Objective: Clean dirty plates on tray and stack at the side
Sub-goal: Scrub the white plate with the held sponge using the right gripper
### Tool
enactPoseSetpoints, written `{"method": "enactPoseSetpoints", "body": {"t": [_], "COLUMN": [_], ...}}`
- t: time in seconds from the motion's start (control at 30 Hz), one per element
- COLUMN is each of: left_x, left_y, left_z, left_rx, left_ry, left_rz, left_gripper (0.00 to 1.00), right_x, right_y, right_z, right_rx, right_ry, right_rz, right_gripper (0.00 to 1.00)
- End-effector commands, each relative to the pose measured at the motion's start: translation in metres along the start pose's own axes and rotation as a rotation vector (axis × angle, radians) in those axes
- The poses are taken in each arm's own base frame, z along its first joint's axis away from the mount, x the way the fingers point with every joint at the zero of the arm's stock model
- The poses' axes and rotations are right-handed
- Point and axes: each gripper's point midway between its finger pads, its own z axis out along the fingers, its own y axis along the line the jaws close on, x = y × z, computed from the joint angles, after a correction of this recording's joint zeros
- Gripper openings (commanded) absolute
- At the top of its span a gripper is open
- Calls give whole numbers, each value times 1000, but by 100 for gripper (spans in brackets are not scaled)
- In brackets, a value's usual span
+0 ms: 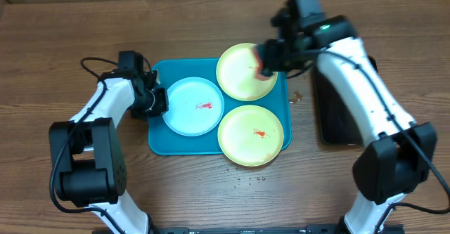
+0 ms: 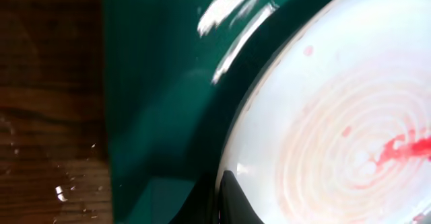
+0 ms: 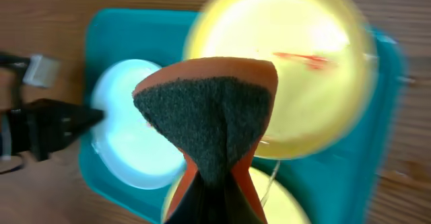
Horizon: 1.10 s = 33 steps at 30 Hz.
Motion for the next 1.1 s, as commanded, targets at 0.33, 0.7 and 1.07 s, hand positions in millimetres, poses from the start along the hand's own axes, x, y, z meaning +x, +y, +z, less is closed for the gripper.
{"method": "enactPoseSetpoints", "body": {"t": [0.33, 0.7, 1.07], "left_x": [5, 6, 6], "left_y": [4, 1, 1], "left_z": [0, 0, 0], "left_rx": [90, 110, 111], "left_ry": [20, 24, 23], "left_rz": [8, 16, 16], "left_gripper": [4, 4, 4], "right_x": [38, 49, 78], "right_y": [88, 80, 64], "right_z": [92, 145, 185], "right_rx": [-26, 29, 52], "right_ry": [70, 91, 205], "right_rz": [-50, -44, 21], "right_gripper": [4, 4, 4]}}
